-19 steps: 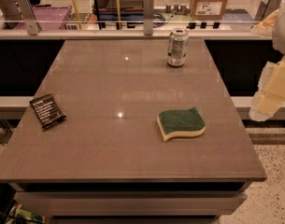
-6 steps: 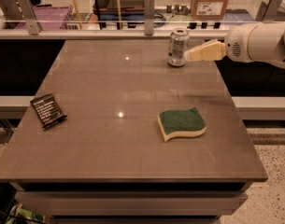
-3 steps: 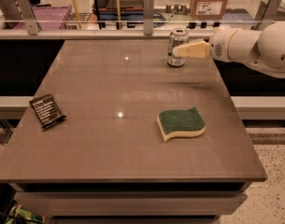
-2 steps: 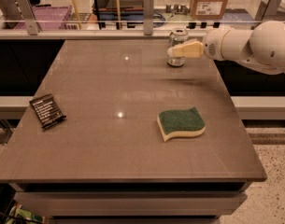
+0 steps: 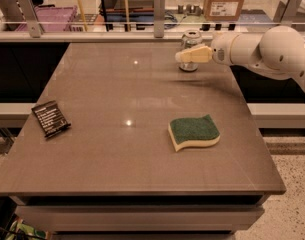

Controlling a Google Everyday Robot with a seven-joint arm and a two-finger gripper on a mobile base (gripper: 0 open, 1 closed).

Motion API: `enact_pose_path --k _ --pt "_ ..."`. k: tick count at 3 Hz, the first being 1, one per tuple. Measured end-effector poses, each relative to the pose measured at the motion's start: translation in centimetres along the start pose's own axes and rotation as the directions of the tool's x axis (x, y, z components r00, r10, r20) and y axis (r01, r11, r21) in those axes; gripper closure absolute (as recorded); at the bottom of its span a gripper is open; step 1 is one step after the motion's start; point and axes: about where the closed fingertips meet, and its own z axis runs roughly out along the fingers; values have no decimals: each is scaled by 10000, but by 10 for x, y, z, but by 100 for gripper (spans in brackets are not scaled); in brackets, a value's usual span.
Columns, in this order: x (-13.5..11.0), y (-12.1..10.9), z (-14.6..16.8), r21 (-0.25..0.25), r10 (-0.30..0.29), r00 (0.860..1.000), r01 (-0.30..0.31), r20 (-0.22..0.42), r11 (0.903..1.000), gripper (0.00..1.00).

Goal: Move 7up can near rxbar chocolate

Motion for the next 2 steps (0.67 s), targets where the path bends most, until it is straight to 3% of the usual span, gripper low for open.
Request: enact_pose_path --k 1,2 --pt "3 1 13 -300 153 9996 -146 219 9994 16" --pt "3 2 25 -593 203 9983 -170 552 9981 40"
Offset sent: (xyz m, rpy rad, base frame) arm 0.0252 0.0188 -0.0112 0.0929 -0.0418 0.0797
